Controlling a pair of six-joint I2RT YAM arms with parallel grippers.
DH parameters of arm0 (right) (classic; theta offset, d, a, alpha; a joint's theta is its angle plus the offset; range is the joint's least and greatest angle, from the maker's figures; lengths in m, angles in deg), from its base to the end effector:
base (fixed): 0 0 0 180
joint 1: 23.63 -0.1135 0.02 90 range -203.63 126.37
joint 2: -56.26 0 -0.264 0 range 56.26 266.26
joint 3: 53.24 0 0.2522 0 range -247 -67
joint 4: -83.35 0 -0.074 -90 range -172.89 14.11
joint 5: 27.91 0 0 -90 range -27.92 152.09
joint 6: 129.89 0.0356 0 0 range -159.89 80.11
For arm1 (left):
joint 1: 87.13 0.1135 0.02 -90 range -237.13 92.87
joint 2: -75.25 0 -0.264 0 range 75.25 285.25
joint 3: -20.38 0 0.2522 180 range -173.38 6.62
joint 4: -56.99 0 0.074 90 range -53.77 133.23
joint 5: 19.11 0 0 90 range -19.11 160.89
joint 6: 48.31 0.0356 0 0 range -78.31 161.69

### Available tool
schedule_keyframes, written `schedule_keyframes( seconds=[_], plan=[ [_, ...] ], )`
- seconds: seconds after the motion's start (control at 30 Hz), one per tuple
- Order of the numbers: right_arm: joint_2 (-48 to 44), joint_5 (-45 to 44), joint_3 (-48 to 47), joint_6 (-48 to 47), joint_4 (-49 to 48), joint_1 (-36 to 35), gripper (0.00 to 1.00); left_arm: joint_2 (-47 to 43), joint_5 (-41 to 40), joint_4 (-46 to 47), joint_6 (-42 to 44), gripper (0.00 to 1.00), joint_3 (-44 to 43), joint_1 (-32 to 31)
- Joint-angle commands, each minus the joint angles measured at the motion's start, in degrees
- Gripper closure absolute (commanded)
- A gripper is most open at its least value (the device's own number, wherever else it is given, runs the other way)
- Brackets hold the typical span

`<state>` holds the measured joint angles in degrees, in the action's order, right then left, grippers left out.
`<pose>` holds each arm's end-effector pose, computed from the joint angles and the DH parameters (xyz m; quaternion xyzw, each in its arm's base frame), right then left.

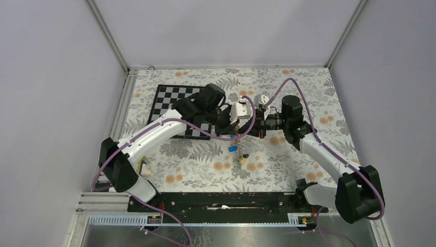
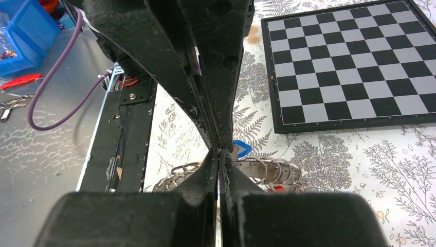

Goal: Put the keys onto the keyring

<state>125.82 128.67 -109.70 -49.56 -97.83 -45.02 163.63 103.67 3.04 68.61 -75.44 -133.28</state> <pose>0.2299 0.1251 0.2855 -0.5069 0.5330 0.4778 0.4802 0.2176 -0.2543 0.3347 0.6145 0.6538 -0.3178 0.3067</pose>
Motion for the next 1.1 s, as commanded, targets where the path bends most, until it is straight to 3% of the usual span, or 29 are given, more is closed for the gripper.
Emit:
schedule_keyframes(
  seconds=[0.0,0.13,0.3,0.43,0.7,1.07],
  plan=[
    [-0.51,0.42,-0.42,3.2,-4.72,-0.43,1.0,-1.44,1.43,3.64,-0.44,1.0,-2.17,0.02],
    [-1.04,1.72,-0.89,10.75,-9.74,0.71,1.0,-4.73,4.68,6.82,-0.42,0.81,0.35,1.99],
    [-1.03,3.57,0.79,27.2,-28.4,2.64,1.0,-10.64,11.47,16.22,-3.4,0.56,6.53,6.86],
    [-0.25,3.81,2.24,35.5,-38.71,3.26,1.0,-11.46,15.17,20.43,-5.25,0.47,9.09,8.88],
    [-0.18,3.72,2.93,36.39,-40.08,3.28,1.0,-9.69,19.72,25.78,-7.62,0.47,10.33,9.33],
    [-0.08,3.65,3.4,35.93,-40.05,3.48,1.0,-9.5,20.87,25.09,-4.78,0.79,11.81,9.32]
  ],
)
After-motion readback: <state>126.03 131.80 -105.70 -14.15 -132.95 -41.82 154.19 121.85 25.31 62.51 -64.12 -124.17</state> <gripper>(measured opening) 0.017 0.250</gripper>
